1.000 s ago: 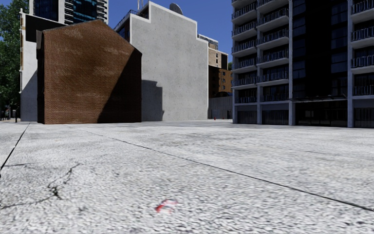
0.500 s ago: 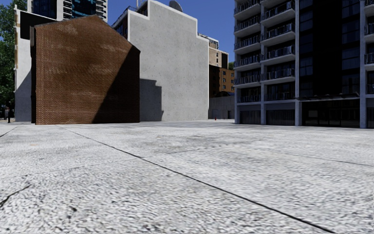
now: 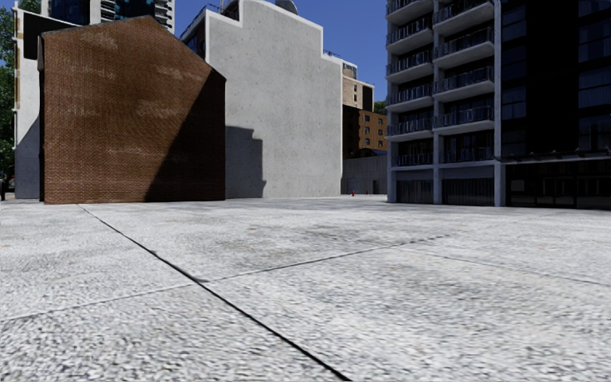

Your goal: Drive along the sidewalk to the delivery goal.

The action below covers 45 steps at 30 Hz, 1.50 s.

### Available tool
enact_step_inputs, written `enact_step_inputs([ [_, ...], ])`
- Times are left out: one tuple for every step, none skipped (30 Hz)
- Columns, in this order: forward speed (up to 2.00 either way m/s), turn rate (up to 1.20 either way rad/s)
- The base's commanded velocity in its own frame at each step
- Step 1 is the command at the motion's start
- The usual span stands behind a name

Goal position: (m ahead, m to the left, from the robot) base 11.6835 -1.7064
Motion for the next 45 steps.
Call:
enact_step_inputs([
  [2.0, 0.0],
  [2.0, 0.0],
  [2.0, 0.0],
  [2.0, 0.0],
  [2.0, 0.0],
  [2.0, 0.0],
  [2.0, 0.0],
  [2.0, 0.0],
  [2.0, 0.0],
  [2.0, 0.0],
  [2.0, 0.0],
  [2.0, 0.0],
  [2.0, 0.0],
  [2.0, 0.0],
  [2.0, 0.0],
  [2.0, 0.0],
  [2.0, 0.0],
  [2.0, 0.0],
  [2.0, 0.0],
  [2.0, 0.0],
  [2.0, 0.0],
  [2.0, 0.0],
  [2.0, 0.0],
  [2.0, 0.0],
  [2.0, 0.0],
  [2.0, 0.0],
  [2.0, 0.0],
  [2.0, 0.0],
  [2.0, 0.0],
  [2.0, 0.0],
  [2.0, 0.0],
  [2.0, 0.0],
  [2.0, 0.0],
  [2.0, 0.0],
  [2.0, 0.0],
  [2.0, 0.0],
  [2.0, 0.0],
  [2.0, 0.0],
  [2.0, 0.0],
  [2.0, 0.0],
  [2.0, 0.0],
  [2.0, 0.0],
  [2.0, 0.0],
  [2.0, 0.0],
  [2.0, 0.0],
])
